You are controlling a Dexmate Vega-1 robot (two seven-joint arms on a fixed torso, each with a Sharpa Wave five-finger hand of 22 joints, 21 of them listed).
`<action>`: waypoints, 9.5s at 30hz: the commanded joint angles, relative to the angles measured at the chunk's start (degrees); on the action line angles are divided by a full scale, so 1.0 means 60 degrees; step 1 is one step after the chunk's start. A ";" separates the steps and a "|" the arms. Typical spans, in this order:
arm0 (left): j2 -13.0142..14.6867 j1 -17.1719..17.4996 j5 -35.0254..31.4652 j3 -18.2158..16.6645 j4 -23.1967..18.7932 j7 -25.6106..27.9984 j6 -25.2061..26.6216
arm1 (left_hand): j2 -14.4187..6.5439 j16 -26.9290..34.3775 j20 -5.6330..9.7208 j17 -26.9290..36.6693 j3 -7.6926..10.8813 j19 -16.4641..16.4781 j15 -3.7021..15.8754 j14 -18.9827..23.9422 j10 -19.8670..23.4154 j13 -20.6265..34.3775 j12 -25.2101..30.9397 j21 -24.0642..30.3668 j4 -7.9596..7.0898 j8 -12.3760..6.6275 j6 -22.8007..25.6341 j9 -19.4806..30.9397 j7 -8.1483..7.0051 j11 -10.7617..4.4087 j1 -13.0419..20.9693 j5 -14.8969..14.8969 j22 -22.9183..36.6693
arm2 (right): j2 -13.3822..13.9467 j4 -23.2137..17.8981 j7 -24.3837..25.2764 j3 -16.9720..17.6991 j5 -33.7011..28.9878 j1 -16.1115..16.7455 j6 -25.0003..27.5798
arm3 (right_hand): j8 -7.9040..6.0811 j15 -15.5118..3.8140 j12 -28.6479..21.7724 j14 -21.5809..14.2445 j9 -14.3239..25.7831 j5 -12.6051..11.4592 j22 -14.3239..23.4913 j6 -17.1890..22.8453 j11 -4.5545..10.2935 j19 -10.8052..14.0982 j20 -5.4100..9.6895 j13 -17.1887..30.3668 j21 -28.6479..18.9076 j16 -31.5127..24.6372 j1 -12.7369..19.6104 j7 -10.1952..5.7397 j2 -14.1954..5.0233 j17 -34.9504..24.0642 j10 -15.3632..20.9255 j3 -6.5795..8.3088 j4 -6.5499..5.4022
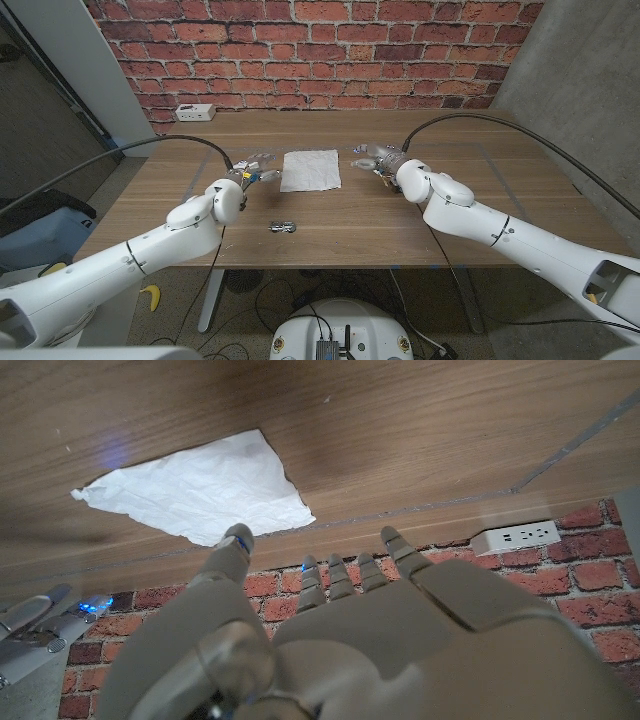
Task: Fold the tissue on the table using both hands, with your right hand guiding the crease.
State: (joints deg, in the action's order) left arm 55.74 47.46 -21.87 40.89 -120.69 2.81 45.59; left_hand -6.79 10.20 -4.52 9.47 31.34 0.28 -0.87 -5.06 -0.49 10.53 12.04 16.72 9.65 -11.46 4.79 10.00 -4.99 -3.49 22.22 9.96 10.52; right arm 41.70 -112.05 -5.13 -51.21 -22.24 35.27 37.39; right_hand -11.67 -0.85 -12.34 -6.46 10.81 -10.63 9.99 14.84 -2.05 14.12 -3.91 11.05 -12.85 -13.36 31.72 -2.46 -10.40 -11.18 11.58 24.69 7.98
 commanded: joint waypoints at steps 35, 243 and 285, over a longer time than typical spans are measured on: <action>-0.0710 -0.1229 -0.5330 0.1919 0.0513 -0.3823 0.1147 | 0.1698 0.0036 -0.0116 0.0060 -0.0309 0.0845 -0.0333 0.0052 0.0012 0.0010 -0.0031 -0.0210 0.0157 -0.0410 0.1936 0.0052 -0.1179 -0.0190 0.2382 0.0533 0.0001 | -0.0754 0.0512 -0.1007 -0.0941 -0.1890 -0.0158 -0.0551 | -0.0158 -0.0189 -0.0007 -0.0489 0.0014 -0.0128 0.0025 0.0844 0.0216 0.0705 -0.0046 0.0026 -0.0056 0.0079 0.1488 -0.0099 0.0743 0.0102 0.0490 0.0249 0.0468; -0.1795 -0.1481 -0.2741 0.0381 0.2357 -0.1272 -0.1045 | 0.0028 0.0011 0.0007 0.0004 -0.2108 0.2426 0.0858 0.2175 0.3548 -0.0013 0.0015 -0.0353 -0.0047 -0.0666 0.9728 0.0189 0.0160 -0.0570 0.6728 0.0019 0.0115 | -0.1975 0.3569 0.3497 0.0480 -0.1545 0.0387 -0.3352 | -0.1161 -0.1584 -0.0007 -0.2638 0.0200 -0.0224 0.0138 0.7322 0.1188 0.2247 0.0659 0.0113 -0.0207 -0.0875 0.5328 0.0505 0.0211 -0.0493 0.3800 -0.1767 -0.0084; -0.2745 -0.3266 -0.2230 0.1485 0.5103 -0.1181 -0.2054 | 0.0014 -0.0008 0.0030 0.0003 -0.2238 0.2447 0.0881 0.2202 0.3596 -0.0008 -0.0037 -0.0376 -0.0074 -0.0401 0.9679 0.0206 0.0373 -0.0531 0.6921 0.0011 0.0113 | -0.3046 0.6625 0.3109 -0.0583 -0.0961 -0.1588 -0.4057 | -0.1084 -0.1540 0.0048 -0.2588 0.0217 -0.0166 0.0144 0.7273 0.1076 0.2249 0.0647 0.0127 -0.0208 -0.0908 0.5375 0.0513 0.0198 -0.0542 0.3734 -0.1861 -0.0087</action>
State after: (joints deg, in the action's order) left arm 40.20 29.31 -36.33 48.80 -92.96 -4.92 34.92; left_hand -6.68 10.15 -4.39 9.36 18.12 14.73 2.05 7.69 20.62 10.43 11.86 14.58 9.40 -14.16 63.04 11.07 -3.45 -6.74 63.10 10.12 11.05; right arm 24.56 -75.22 14.43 -53.32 -28.75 27.76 13.28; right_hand -17.73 -2.45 -12.15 -22.21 11.87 -11.63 10.52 58.25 5.00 27.43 -0.22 11.60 -13.98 -18.45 63.73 0.23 -8.84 -14.27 33.97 13.92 7.35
